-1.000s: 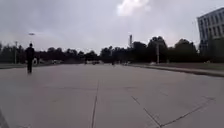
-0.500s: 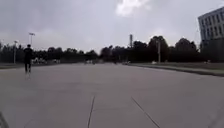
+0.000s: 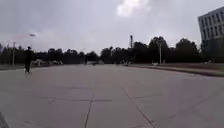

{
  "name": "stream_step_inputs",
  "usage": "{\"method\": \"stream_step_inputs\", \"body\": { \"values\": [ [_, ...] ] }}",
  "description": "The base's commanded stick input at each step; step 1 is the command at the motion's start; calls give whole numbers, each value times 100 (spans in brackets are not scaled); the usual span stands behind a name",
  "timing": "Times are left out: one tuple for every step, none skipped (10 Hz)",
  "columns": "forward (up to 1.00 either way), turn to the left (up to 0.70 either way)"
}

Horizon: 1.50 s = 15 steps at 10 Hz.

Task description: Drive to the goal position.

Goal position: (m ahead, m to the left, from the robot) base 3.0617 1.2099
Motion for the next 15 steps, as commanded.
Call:
{"method": "stream_step_inputs", "body": {
  "values": [
    [70,0],
    [70,0],
    [70,0],
    [70,0],
    [70,0],
    [70,0],
    [70,0],
    [70,0],
    [70,0],
    [70,0],
    [70,0],
    [70,0],
    [70,0],
    [70,0],
    [70,0]
  ]
}}
